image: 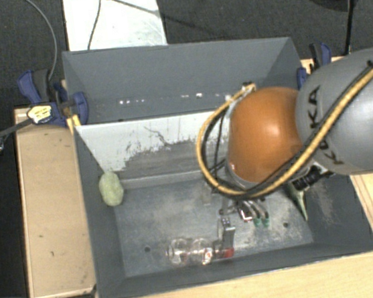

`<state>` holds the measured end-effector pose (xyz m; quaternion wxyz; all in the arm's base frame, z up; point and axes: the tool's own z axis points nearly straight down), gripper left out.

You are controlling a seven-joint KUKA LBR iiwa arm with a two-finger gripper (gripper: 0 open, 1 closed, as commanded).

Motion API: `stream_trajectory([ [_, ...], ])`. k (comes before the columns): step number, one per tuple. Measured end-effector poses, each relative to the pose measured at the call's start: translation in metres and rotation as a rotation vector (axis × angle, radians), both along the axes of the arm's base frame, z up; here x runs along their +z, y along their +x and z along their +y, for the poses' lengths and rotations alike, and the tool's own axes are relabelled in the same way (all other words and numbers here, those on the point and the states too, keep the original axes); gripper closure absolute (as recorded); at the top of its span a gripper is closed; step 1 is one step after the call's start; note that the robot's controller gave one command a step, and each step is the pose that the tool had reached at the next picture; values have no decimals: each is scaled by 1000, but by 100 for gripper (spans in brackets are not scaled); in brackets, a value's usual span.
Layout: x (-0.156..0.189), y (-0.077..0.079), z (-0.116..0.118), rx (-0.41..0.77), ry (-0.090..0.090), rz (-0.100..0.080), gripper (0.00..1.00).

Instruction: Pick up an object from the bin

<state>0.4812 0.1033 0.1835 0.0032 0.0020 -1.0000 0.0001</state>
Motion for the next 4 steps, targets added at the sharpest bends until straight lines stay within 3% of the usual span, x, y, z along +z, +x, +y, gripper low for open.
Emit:
stream_trajectory([
  [1,4,2,0,-4,1,-8,0],
  [2,-26,3,5,59,2,-13,0],
  [3,-59,3,44,107,1,-7,0],
  [4,-86,-2,70,87,8,-12,0],
])
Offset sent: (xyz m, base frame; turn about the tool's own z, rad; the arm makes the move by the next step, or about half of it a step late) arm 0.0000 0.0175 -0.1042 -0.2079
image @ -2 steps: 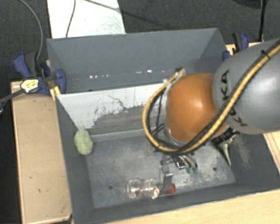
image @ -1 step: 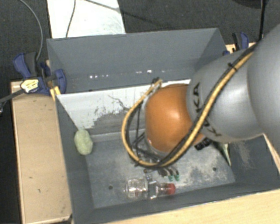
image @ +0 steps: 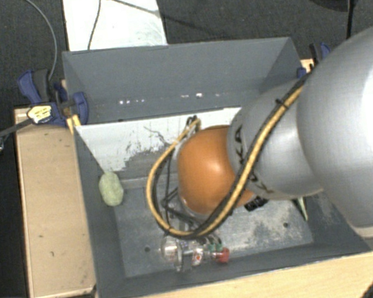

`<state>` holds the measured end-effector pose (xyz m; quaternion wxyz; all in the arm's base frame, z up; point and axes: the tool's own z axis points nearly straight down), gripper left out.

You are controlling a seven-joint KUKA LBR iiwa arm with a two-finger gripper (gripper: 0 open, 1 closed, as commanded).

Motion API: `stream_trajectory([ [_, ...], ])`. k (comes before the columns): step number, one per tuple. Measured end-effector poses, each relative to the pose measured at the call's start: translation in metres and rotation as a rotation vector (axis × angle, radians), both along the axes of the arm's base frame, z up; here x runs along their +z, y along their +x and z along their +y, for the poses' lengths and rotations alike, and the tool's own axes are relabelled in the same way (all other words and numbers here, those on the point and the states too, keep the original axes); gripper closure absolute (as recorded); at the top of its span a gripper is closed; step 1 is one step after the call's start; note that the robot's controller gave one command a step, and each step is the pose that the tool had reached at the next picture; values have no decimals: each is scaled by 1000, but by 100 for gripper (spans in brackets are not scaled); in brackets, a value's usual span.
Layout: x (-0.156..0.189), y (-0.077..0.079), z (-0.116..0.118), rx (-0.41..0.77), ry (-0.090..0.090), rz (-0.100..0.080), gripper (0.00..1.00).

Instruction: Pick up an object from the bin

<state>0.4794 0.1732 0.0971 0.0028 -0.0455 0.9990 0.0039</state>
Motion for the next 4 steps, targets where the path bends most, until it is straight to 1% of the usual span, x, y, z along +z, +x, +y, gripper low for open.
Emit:
stream_trajectory([
  [1,-27,12,-22,17,-7,4,100],
  [2,-27,12,-22,16,-7,4,100],
  [3,101,15,-18,15,-6,2,100],
  [4,101,15,-18,16,-6,3,100],
])
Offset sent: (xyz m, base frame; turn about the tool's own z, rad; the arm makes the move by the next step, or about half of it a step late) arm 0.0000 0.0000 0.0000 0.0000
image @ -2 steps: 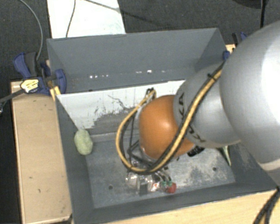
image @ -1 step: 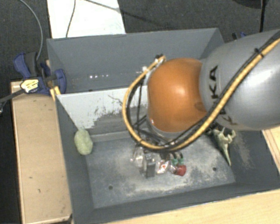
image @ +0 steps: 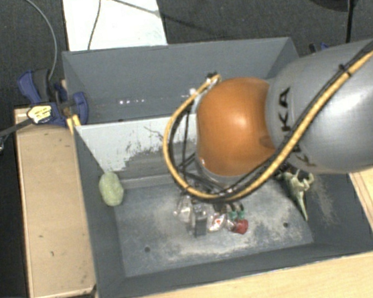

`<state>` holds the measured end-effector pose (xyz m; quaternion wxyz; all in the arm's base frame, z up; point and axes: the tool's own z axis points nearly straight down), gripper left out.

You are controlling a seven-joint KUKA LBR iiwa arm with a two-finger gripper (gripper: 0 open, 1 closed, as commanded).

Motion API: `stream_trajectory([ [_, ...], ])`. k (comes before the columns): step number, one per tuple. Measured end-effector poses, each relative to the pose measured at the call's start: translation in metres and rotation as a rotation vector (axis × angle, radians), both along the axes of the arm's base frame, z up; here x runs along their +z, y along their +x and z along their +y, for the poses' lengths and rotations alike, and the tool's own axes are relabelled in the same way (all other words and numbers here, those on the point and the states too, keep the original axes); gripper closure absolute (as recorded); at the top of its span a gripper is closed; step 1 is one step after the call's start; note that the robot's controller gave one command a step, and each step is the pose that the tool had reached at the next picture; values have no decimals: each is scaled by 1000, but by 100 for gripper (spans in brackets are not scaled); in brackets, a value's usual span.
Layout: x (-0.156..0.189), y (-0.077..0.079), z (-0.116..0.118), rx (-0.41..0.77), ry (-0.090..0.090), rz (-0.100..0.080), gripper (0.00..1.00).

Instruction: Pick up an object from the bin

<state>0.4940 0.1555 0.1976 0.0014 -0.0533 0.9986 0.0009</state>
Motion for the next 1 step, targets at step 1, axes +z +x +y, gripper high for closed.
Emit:
stream_trajectory([
  [1,110,0,8,50,1,-3,100],
])
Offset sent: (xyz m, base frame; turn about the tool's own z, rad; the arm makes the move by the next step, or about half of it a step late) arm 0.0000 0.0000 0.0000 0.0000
